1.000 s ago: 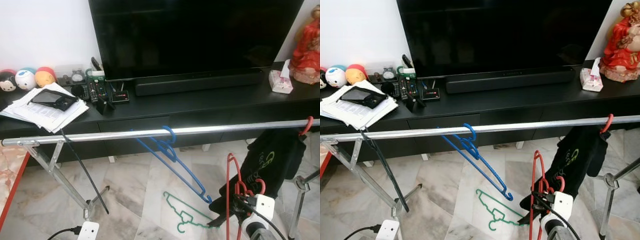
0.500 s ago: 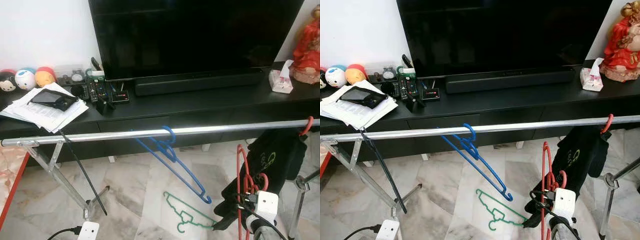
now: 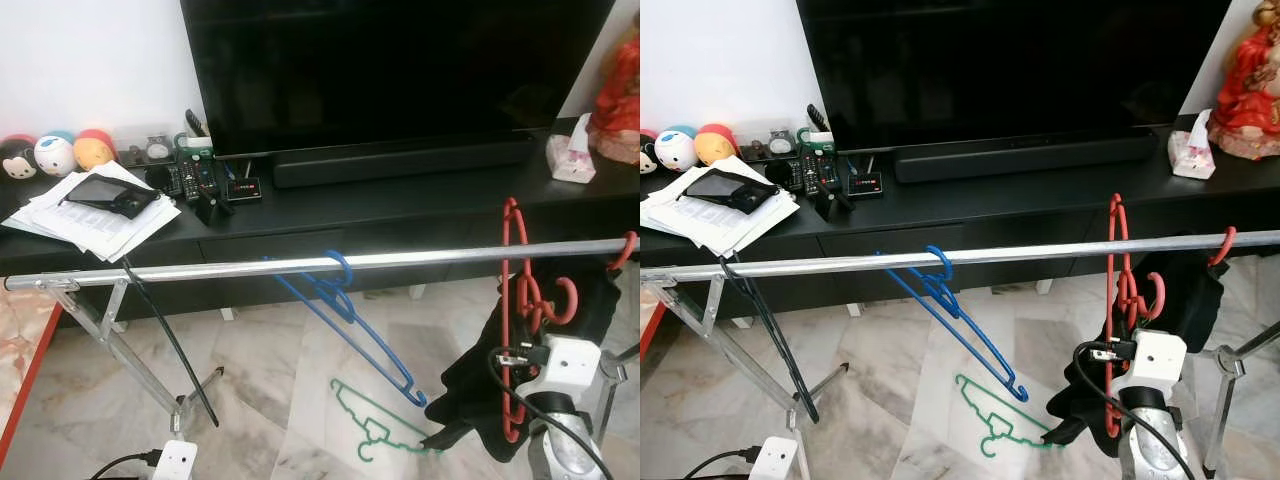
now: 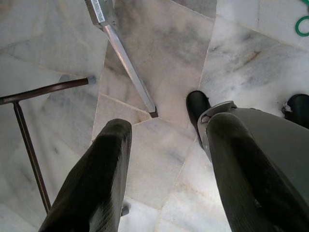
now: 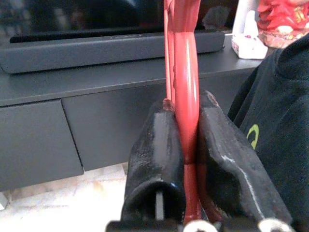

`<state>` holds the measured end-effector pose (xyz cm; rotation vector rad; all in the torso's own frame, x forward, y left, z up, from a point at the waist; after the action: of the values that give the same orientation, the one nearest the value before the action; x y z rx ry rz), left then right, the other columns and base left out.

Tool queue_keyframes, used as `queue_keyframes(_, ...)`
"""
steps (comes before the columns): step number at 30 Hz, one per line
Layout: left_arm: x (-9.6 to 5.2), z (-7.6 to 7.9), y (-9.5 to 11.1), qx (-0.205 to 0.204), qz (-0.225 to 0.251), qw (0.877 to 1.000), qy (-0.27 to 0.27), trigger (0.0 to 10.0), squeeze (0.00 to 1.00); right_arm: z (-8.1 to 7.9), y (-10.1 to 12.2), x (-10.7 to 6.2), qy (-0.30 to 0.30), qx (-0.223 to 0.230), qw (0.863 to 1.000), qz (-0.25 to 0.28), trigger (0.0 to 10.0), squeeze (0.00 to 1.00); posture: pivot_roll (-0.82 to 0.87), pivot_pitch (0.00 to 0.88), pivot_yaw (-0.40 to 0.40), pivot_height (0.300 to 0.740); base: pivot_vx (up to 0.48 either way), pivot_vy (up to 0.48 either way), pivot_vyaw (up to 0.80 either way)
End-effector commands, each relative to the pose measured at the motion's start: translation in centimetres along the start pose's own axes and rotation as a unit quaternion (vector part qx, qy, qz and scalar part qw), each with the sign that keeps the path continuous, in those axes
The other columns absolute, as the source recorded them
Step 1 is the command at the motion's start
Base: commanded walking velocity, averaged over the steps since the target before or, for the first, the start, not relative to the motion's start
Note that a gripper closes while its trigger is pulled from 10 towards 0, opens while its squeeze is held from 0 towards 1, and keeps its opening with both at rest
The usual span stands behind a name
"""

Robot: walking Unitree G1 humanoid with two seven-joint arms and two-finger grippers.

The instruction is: Hang hanger

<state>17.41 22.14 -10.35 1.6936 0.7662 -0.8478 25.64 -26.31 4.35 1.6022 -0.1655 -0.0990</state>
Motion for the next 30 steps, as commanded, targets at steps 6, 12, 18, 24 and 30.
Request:
queue_keyframes(6,-0.1,0.0,-0.7,0.010,-0.016,1.000,-0.004,10.0,0.00,-0.3,0.4,-1.0,-0.003,-0.002,1.000,-0.022,10.0,0.00,-0.10,0.021,-0.010,0.740,0.000,0.000,0.00)
queue_keyframes(12,-0.1,0.1,-0.6,0.010,-0.016,1.000,-0.005,10.0,0.00,-0.4,-0.3,0.2,0.001,0.001,0.998,-0.063,10.0,0.00,-0.11,0.021,-0.009,0.740,0.000,0.000,0.00)
queue_keyframes(18,-0.1,0.1,-0.6,0.009,-0.015,1.000,-0.005,10.0,0.00,-0.3,0.8,3.0,0.012,-0.003,0.997,-0.074,10.0,0.00,-0.11,0.019,-0.012,0.740,0.000,0.000,0.00)
queue_keyframes(24,0.0,0.1,-0.5,0.006,-0.016,1.000,-0.003,10.0,0.00,-0.8,1.5,5.5,0.037,-0.012,0.995,-0.089,10.0,0.00,-0.09,0.019,-0.016,0.740,0.000,0.000,0.00)
queue_keyframes(30,0.0,0.2,-0.6,0.004,-0.016,1.000,-0.004,10.0,0.00,-1.2,1.6,6.8,0.055,-0.021,0.992,-0.114,10.0,0.00,-0.09,0.020,-0.015,0.740,0.000,0.000,0.00)
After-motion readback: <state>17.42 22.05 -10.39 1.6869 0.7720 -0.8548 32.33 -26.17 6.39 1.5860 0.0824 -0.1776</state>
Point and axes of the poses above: a point about 5 cm out from each wrist's last joint towards the gripper, its own x axis pointing out of the wrist towards the gripper, its own y axis along the axis of the wrist's last joint, z = x × y, the point moved 2 cm from there along x, pointing out of the wrist towards the gripper, and after that the axes turned 5 degrees about x, right-handed, at the moved point
